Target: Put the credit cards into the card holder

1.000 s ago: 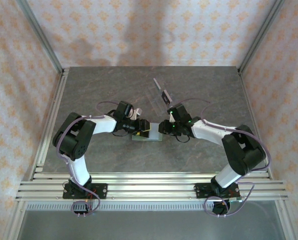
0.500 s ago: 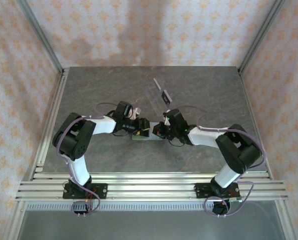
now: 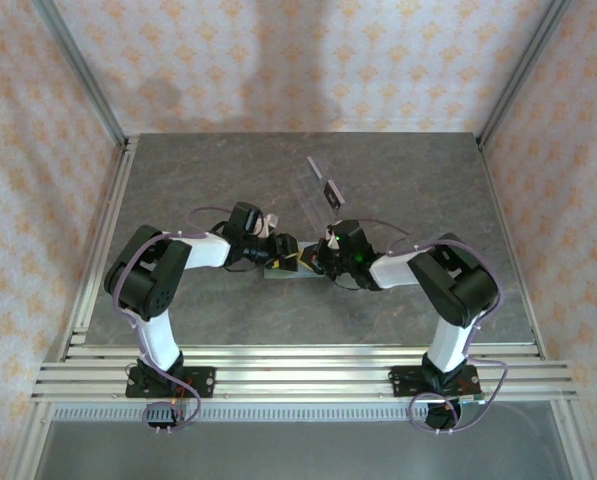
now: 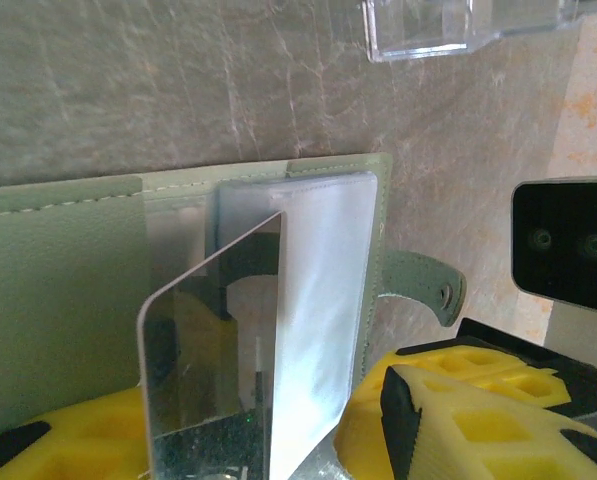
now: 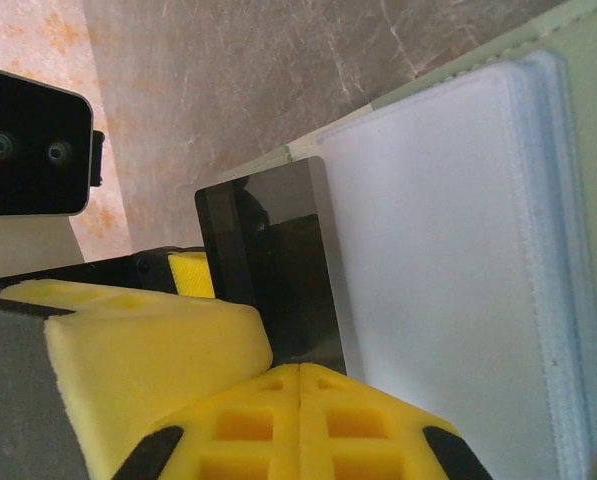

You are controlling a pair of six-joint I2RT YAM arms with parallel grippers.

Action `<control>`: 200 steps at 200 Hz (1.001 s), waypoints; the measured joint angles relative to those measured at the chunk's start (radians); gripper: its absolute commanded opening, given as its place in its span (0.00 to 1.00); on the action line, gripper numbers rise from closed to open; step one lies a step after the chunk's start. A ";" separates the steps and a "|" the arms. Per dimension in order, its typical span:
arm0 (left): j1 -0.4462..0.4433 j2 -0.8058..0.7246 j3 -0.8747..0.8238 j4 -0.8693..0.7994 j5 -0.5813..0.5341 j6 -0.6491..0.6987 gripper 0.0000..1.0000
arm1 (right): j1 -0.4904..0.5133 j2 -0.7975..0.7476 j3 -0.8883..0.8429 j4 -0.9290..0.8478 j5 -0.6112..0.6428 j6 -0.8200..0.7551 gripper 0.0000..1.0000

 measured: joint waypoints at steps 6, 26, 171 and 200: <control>0.002 0.000 -0.002 0.003 -0.001 -0.004 0.51 | 0.000 0.008 0.000 0.014 -0.001 0.003 0.00; 0.002 0.000 -0.004 0.008 -0.003 -0.007 0.51 | 0.001 0.030 0.000 0.029 0.001 0.003 0.00; 0.035 -0.050 0.011 -0.135 -0.091 0.062 0.50 | 0.013 0.091 -0.004 0.097 0.010 -0.035 0.00; 0.038 -0.050 0.023 -0.181 -0.113 0.090 0.41 | 0.012 0.091 -0.004 0.097 0.008 -0.038 0.00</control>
